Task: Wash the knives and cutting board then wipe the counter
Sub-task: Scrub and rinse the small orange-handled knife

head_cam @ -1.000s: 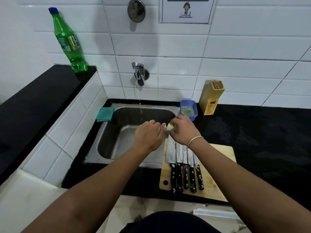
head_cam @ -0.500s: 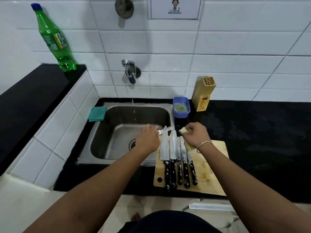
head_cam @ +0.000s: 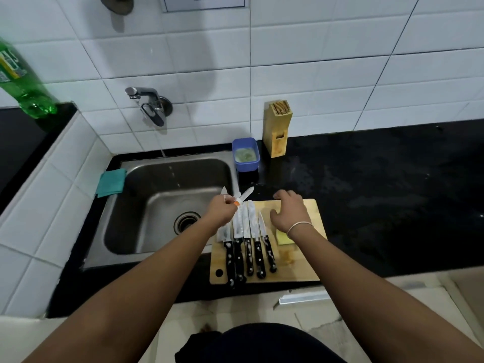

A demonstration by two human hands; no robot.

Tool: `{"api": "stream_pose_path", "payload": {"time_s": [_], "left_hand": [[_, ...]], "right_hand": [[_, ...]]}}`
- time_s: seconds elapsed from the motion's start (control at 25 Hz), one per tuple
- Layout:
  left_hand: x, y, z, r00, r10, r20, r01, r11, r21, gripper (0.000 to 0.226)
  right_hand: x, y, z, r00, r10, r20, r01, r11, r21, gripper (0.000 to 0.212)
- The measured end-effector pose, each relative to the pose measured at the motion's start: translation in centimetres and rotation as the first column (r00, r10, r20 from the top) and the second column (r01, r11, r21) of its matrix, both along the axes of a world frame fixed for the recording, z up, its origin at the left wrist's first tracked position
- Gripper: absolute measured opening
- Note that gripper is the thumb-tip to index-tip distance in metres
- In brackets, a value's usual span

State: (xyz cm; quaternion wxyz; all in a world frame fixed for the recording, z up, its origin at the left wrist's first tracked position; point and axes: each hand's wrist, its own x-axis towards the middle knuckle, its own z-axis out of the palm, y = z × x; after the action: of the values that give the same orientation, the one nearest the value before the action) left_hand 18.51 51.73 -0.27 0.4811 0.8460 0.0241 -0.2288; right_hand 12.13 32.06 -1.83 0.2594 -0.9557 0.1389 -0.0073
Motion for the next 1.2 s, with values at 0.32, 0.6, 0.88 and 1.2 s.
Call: {"api": "stream_pose_path", "payload": {"time_s": [0.32, 0.6, 0.88, 1.2], "left_hand": [[2.7, 8.2, 3.7, 0.971, -0.022, 0.239, 0.004, 0.997, 0.078, 0.006], [12.1, 16.0, 5.7, 0.963, 0.261, 0.062, -0.230, 0.922, -0.311, 0.010], [19.7, 16.7, 6.7, 0.967, 0.253, -0.011, -0.225, 0.839, -0.496, 0.019], [21.6, 17.3, 8.4, 0.996, 0.047, -0.076, -0.089, 0.574, -0.814, 0.016]], "right_hand": [[6.7, 10.1, 1.8, 0.892, 0.448, 0.069, -0.430, 0.884, -0.182, 0.028], [13.8, 20.0, 3.7, 0.950, 0.307, 0.060, -0.313, 0.932, 0.181, 0.027], [20.2, 25.9, 4.9, 0.997, 0.076, 0.018, -0.077, 0.896, 0.438, 0.028], [24.0, 24.5, 4.0, 0.986, 0.124, 0.115, -0.169, 0.685, 0.708, 0.013]]}}
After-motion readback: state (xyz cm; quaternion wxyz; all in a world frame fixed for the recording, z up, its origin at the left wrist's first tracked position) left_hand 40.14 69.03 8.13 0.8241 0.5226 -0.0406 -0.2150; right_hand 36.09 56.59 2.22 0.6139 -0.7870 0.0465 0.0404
